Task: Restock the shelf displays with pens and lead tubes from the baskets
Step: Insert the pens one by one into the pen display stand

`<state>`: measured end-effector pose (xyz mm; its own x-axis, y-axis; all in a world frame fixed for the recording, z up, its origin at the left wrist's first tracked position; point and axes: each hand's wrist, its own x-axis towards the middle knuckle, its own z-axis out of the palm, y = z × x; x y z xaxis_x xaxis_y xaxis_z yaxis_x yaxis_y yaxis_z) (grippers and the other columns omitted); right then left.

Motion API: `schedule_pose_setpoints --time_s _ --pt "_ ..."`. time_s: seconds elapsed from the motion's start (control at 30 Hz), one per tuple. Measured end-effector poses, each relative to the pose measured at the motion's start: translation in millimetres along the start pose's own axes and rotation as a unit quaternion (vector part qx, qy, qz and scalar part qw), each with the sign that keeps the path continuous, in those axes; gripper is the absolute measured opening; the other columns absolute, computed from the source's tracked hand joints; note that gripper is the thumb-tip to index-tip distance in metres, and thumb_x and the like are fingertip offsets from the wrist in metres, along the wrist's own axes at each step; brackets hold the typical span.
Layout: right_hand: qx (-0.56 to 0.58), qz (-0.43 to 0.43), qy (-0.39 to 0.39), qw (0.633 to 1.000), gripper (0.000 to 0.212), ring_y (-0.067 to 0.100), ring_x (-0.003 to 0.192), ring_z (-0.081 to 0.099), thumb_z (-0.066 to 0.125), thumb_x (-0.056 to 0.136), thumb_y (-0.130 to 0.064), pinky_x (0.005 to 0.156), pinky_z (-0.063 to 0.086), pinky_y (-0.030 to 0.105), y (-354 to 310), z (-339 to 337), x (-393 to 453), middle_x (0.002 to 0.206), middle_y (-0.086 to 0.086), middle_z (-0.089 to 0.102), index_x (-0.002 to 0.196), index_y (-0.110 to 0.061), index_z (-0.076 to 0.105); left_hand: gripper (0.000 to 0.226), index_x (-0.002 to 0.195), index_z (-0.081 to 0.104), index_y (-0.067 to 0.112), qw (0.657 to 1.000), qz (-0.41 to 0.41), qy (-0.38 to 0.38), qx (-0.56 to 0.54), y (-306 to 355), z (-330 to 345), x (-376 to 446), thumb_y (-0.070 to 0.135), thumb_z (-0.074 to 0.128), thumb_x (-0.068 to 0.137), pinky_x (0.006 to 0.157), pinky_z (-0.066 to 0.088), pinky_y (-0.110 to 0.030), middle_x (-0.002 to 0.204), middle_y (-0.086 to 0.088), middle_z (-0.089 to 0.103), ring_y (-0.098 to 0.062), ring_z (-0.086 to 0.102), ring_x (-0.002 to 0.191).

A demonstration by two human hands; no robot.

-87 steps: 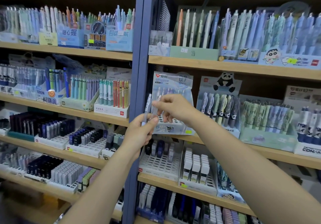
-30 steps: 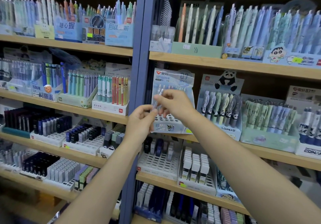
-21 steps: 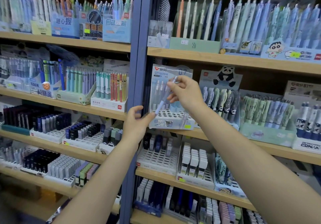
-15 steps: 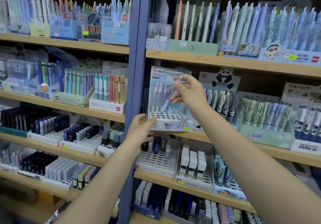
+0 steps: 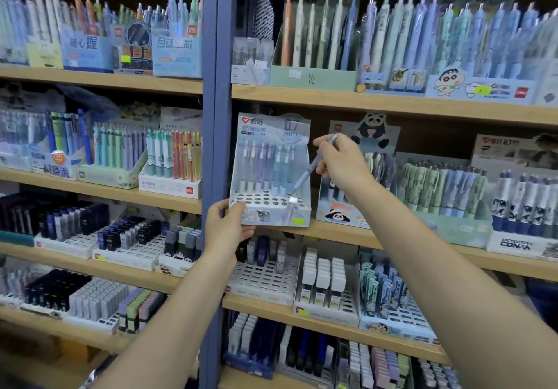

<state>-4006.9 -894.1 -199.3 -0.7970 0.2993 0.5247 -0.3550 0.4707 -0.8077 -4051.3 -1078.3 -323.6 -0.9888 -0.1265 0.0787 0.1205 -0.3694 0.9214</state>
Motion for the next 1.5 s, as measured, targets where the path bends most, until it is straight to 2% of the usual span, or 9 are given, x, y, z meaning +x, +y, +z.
schedule_pose_setpoints --time_s 0.13,0.23,0.33,0.47,0.73,0.87,1.07,1.27,1.5 --pt "-0.064 -0.019 -0.021 0.998 0.02 0.011 0.065 0.061 0.042 0.104 -0.016 0.06 0.052 0.023 7.0 -0.8 2.1 0.082 0.005 0.066 0.107 -0.018 0.062 0.053 0.133 0.042 0.02 1.0 -0.021 -0.002 -0.019 -2.8 8.2 -7.2 0.032 0.072 0.092 0.067 0.061 -0.034 0.117 -0.008 0.063 -0.028 0.075 0.084" --pt "-0.082 -0.056 -0.003 0.995 0.018 0.011 0.07 0.067 0.051 0.101 -0.009 0.074 0.061 0.033 15.0 2.8 3.4 0.087 0.003 0.067 0.108 -0.02 0.063 0.058 0.133 0.039 0.021 0.999 -0.019 -0.014 -0.031 -7.1 18.9 -12.7 0.027 0.077 0.089 0.064 0.063 -0.034 0.114 -0.009 0.065 -0.028 0.076 0.078" --pt "-0.063 -0.075 0.033 0.995 0.021 0.01 0.069 0.065 0.056 0.099 -0.006 0.073 0.06 0.036 17.8 5.4 2.4 0.088 -0.004 0.062 0.11 -0.024 0.058 0.056 0.133 0.041 0.023 0.999 0.006 0.006 -0.033 -8.1 22.4 -11.6 0.023 0.076 0.089 0.06 0.061 -0.031 0.114 -0.009 0.067 -0.026 0.076 0.072" --pt "-0.054 -0.103 0.067 0.991 0.028 0.019 0.078 0.067 0.059 0.097 -0.005 0.079 0.059 0.039 18.4 6.3 4.8 0.086 0.004 0.064 0.113 -0.027 0.049 0.051 0.134 0.048 0.024 0.999 0.03 0.019 -0.026 -9.3 16.7 -9.1 0.021 0.074 0.09 0.057 0.059 -0.028 0.113 -0.007 0.069 -0.022 0.076 0.069" --pt "-0.132 -0.176 0.06 0.974 0.024 0.017 0.073 0.059 0.061 0.096 -0.005 0.075 0.055 0.042 14.2 17.2 7.9 0.081 0.003 0.059 0.108 -0.02 0.047 0.04 0.128 0.054 0.025 0.998 0.051 0.009 -0.03 -11.1 13.4 -10.7 0.02 0.07 0.092 0.058 0.059 -0.029 0.108 -0.005 0.071 -0.023 0.076 0.071" --pt "-0.13 -0.163 0.052 0.977 0.021 0.014 0.072 0.056 0.062 0.096 -0.006 0.076 0.055 0.041 20.0 20.3 11.9 0.08 0.0 0.057 0.109 -0.017 0.05 0.043 0.13 0.053 0.025 0.998 0.053 0.003 -0.03 -12.4 12.1 -10.2 0.02 0.07 0.091 0.059 0.06 -0.03 0.109 -0.004 0.071 -0.023 0.076 0.072" --pt "-0.097 -0.122 0.055 0.986 0.023 0.025 0.083 0.065 0.065 0.093 -0.006 0.083 0.055 0.048 28.7 25.7 16.9 0.086 0.009 0.065 0.104 -0.022 0.051 0.043 0.13 0.052 0.026 0.998 0.056 -0.006 -0.031 -13.6 10.7 -9.4 0.021 0.071 0.092 0.061 0.061 -0.032 0.109 -0.004 0.071 -0.024 0.076 0.072" --pt "-0.095 -0.143 0.023 0.985 0.022 0.014 0.072 0.057 0.066 0.096 -0.026 0.069 0.05 0.028 33.7 25.9 16.8 0.088 0.007 0.063 0.114 -0.023 0.053 0.045 0.132 0.051 0.026 0.998 0.06 -0.007 -0.03 -16.0 10.4 -8.2 0.021 0.071 0.092 0.063 0.061 -0.034 0.108 -0.004 0.071 -0.023 0.076 0.073" --pt "-0.202 -0.142 -0.059 0.967 0.053 0.015 0.082 0.053 0.057 0.098 -0.043 0.067 0.04 0.025 39.9 24.2 13.4 0.095 -0.004 0.052 0.146 -0.031 0.038 0.05 0.135 0.049 0.028 0.998 0.056 0.0 -0.026 -18.1 9.7 -7.5 0.024 0.072 0.091 0.064 0.061 -0.035 0.108 -0.003 0.071 -0.023 0.076 0.073"
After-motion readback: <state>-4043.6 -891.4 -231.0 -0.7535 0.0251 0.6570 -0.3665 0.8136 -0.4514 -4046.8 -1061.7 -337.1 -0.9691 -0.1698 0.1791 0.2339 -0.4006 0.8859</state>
